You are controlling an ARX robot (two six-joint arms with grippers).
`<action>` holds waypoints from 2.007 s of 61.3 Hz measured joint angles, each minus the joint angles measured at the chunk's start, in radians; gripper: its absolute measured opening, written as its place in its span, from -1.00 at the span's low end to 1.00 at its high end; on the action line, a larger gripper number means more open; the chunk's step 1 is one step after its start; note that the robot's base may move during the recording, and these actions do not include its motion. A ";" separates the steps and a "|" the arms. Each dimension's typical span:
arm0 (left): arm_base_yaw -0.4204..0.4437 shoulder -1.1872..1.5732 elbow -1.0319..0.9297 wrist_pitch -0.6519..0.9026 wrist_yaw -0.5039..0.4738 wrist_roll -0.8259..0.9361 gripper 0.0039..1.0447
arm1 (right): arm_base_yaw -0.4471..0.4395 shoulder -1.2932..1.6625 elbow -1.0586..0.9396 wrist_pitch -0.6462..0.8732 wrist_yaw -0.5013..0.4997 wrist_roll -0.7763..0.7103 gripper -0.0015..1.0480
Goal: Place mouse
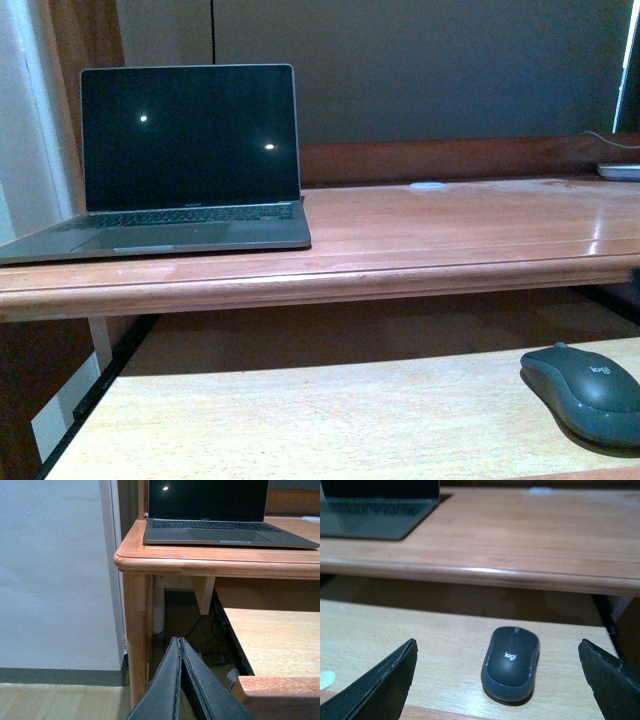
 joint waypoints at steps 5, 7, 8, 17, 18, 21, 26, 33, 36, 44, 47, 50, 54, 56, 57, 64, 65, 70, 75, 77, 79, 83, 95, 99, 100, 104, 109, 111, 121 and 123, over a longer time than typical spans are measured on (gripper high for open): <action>0.000 -0.011 -0.013 0.003 0.000 0.000 -0.95 | 0.019 0.093 0.039 0.011 0.023 -0.031 0.86; 0.000 -0.014 -0.018 0.003 0.000 0.000 -0.95 | 0.021 0.127 0.052 0.024 0.039 -0.041 0.86; 0.000 -0.015 -0.019 0.004 0.001 0.000 -0.95 | 0.020 0.138 0.056 0.029 0.046 -0.048 0.86; 0.000 -0.028 -0.035 0.007 0.000 0.000 -0.95 | 0.000 0.262 0.100 0.053 0.106 -0.074 0.86; 0.000 -0.030 -0.038 0.007 0.000 0.000 -0.95 | -0.003 0.275 0.105 0.052 0.108 -0.075 0.86; 0.000 -0.034 -0.042 0.007 0.000 0.000 -0.95 | -0.008 0.296 0.111 0.050 0.111 -0.077 0.86; 0.000 -0.038 -0.047 0.008 0.000 0.000 -0.95 | -0.010 0.319 0.121 0.037 0.119 -0.083 0.86; 0.000 -0.047 -0.057 0.010 0.000 0.000 -0.95 | -0.018 0.346 0.140 0.015 0.136 -0.086 0.86; 0.001 -0.064 -0.072 0.015 0.000 0.000 -0.95 | -0.025 0.358 0.149 0.002 0.142 -0.085 0.86; 0.001 -0.083 -0.096 0.015 0.000 0.000 -0.95 | -0.055 0.389 0.181 -0.063 0.143 -0.057 0.86; 0.001 -0.084 -0.096 0.015 0.000 0.000 -0.95 | -0.062 0.395 0.192 -0.081 0.137 -0.051 0.86; 0.001 -0.084 -0.096 0.015 0.000 0.000 -0.95 | -0.071 0.404 0.207 -0.105 0.125 -0.039 0.86; 0.001 -0.084 -0.096 0.015 0.000 0.000 -0.95 | -0.083 0.418 0.223 -0.124 0.119 -0.024 0.86; 0.001 -0.084 -0.096 0.015 0.000 0.000 -0.95 | -0.089 0.424 0.230 -0.133 0.118 -0.020 0.86; 0.001 -0.084 -0.096 0.015 0.000 0.000 -0.95 | -0.090 0.425 0.232 -0.137 0.114 -0.016 0.86; 0.001 -0.084 -0.096 0.015 0.000 0.000 -0.95 | -0.100 0.433 0.245 -0.166 0.098 0.003 0.84; 0.001 -0.084 -0.096 0.015 0.000 0.000 -0.95 | -0.100 0.433 0.246 -0.169 0.096 0.004 0.82; 0.001 -0.085 -0.096 0.015 0.000 0.000 -0.95 | -0.105 0.434 0.248 -0.180 0.085 0.005 0.60; 0.001 -0.085 -0.096 0.015 0.000 0.000 -0.95 | -0.106 0.433 0.249 -0.185 0.073 0.005 0.38; 0.001 -0.085 -0.096 0.015 0.000 0.000 -0.95 | -0.107 0.431 0.249 -0.188 0.069 0.006 0.29; 0.001 -0.085 -0.096 0.015 0.000 0.000 -0.95 | -0.108 0.428 0.249 -0.192 0.068 0.006 0.19; 0.001 -0.085 -0.096 0.015 0.000 0.000 -0.95 | -0.111 0.421 0.249 -0.196 0.066 0.006 0.08; 0.001 -0.085 -0.096 0.015 0.000 0.000 -0.62 | -0.116 0.341 0.259 -0.244 0.055 0.024 0.05; 0.001 -0.085 -0.096 0.015 0.000 0.000 -0.45 | -0.116 0.307 0.284 -0.265 0.040 0.032 0.05; 0.001 -0.085 -0.096 0.015 0.000 0.000 -0.39 | -0.116 0.294 0.301 -0.276 0.034 0.036 0.05; 0.001 -0.085 -0.096 0.015 0.000 0.000 -0.22 | -0.115 0.273 0.355 -0.305 0.019 0.058 0.05; 0.001 -0.085 -0.096 0.015 0.000 0.000 0.05 | -0.102 0.277 0.463 -0.335 0.028 0.081 0.05; 0.001 -0.085 -0.096 0.015 0.000 0.000 0.15 | -0.093 0.291 0.509 -0.346 0.039 0.089 0.05; 0.001 -0.085 -0.096 0.015 0.000 0.000 0.69 | -0.019 0.475 0.765 -0.389 0.126 0.122 0.05; 0.001 -0.085 -0.096 0.015 0.000 0.000 0.76 | -0.006 0.523 0.814 -0.392 0.148 0.129 0.05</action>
